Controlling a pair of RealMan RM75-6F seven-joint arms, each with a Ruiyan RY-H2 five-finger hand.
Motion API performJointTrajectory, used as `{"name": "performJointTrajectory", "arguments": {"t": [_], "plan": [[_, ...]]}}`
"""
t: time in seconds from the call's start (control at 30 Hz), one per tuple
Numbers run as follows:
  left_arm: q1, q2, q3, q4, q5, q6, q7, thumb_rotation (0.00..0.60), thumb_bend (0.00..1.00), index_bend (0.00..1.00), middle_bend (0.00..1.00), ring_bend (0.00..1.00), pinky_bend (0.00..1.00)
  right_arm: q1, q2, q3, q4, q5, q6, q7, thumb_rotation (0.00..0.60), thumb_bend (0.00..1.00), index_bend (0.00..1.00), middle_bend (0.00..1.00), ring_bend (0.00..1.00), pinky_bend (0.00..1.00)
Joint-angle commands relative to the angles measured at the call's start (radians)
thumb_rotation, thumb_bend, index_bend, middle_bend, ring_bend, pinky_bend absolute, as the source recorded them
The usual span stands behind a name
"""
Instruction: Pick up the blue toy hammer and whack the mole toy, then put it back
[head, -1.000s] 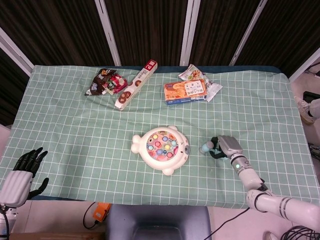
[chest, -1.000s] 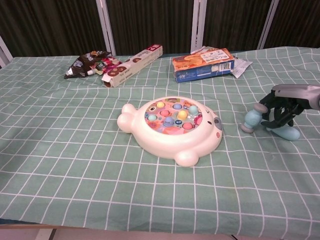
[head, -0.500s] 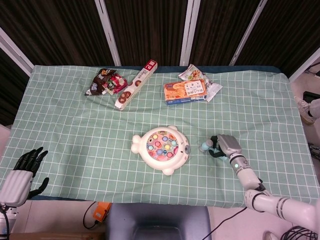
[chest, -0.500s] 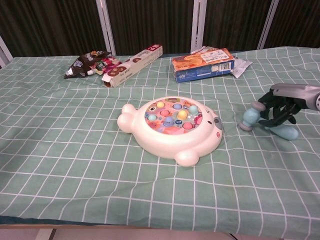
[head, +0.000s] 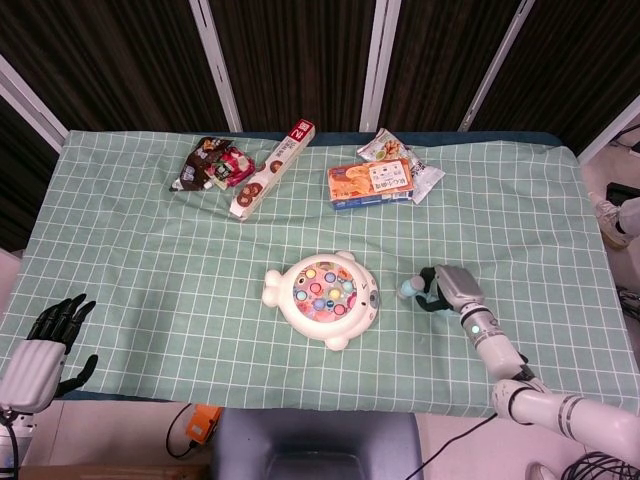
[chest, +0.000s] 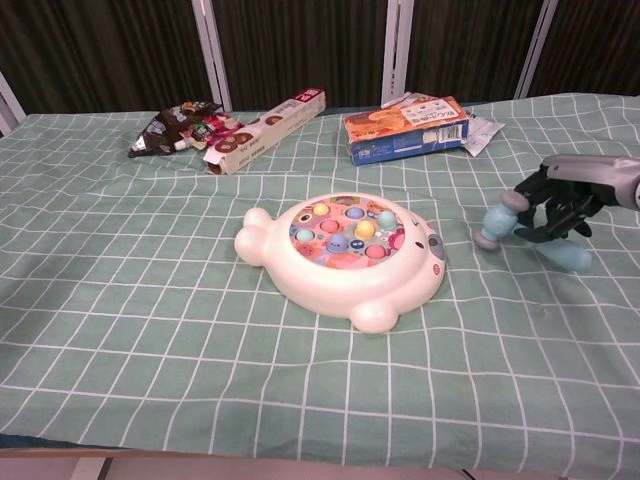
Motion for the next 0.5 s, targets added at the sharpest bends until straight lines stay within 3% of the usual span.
{"name": "performJointTrajectory", "arguments": {"t": [0.03, 0.5], "plan": [[0.0, 0.0, 0.0, 0.0, 0.0, -0.001, 0.001, 0.6, 0.37, 0.0, 0.0, 0.0, 0.11, -0.007, 0.037, 0.01, -0.032, -0.02, -0.009, 0.022, 0.6, 0.79, 1.0, 0.71, 0.72, 0.84], [0.0, -0.001, 0.0, -0.001, -0.002, -0.002, 0.003, 0.6, 0.38, 0.0, 0.0, 0.0, 0.11, -0.004, 0.158, 0.047, -0.17, -0.041, -0.003, 0.052, 0.6, 0.81, 1.0, 0.71, 0.73, 0.84]]}}
